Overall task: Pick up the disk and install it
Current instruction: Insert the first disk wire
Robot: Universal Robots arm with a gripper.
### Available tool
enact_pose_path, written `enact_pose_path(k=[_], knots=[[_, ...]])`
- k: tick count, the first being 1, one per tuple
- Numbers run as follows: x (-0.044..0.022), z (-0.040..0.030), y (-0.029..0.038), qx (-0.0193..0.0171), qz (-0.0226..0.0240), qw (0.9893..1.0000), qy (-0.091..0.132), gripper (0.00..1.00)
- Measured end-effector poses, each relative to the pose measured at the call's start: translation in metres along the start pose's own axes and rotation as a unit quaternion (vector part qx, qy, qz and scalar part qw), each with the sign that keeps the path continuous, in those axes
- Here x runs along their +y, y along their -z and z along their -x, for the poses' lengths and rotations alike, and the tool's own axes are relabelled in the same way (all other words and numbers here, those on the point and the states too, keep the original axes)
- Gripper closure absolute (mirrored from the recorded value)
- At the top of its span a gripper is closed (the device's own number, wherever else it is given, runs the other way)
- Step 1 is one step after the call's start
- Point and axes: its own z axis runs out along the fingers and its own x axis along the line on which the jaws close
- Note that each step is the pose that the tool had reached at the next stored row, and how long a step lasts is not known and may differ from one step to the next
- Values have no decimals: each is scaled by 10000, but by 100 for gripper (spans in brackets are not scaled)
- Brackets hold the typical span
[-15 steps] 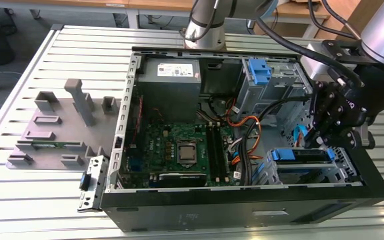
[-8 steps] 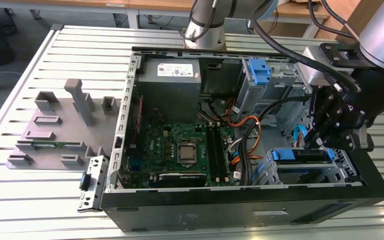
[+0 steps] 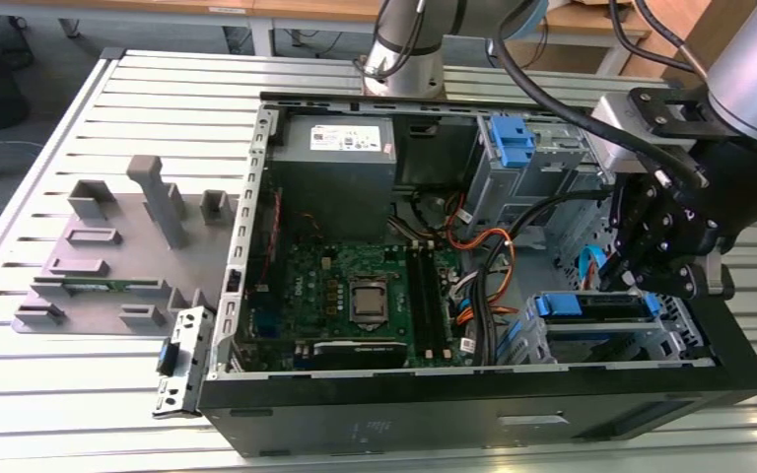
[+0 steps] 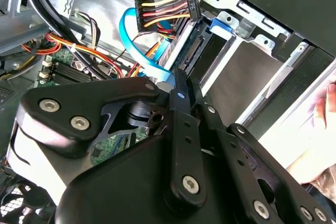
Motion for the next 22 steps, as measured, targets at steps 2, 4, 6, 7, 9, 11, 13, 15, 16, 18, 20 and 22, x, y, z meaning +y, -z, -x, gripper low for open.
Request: enact_pose_path(k=[2, 4, 6, 7, 9, 11, 13, 15, 16, 18, 20, 22], knots=[[0, -1, -1, 0, 0, 10000, 0, 84], [0, -6, -2, 0, 0, 10000, 0, 84], [0, -14, -3, 0, 0, 10000, -1, 84], [0, -15, -3, 0, 0, 10000, -1, 84], [0, -17, -4, 0, 0, 10000, 0, 84], [0, -22, -4, 0, 0, 10000, 0, 84], [-1, -29, -5, 0, 0, 10000, -1, 84], [-1, -36, -6, 0, 0, 10000, 0, 84], [-1, -37, -6, 0, 0, 10000, 0, 84], [-1, -37, -6, 0, 0, 10000, 0, 84], [-1, -38, -6, 0, 0, 10000, 0, 84], [-1, -42, -8, 0, 0, 10000, 0, 84]])
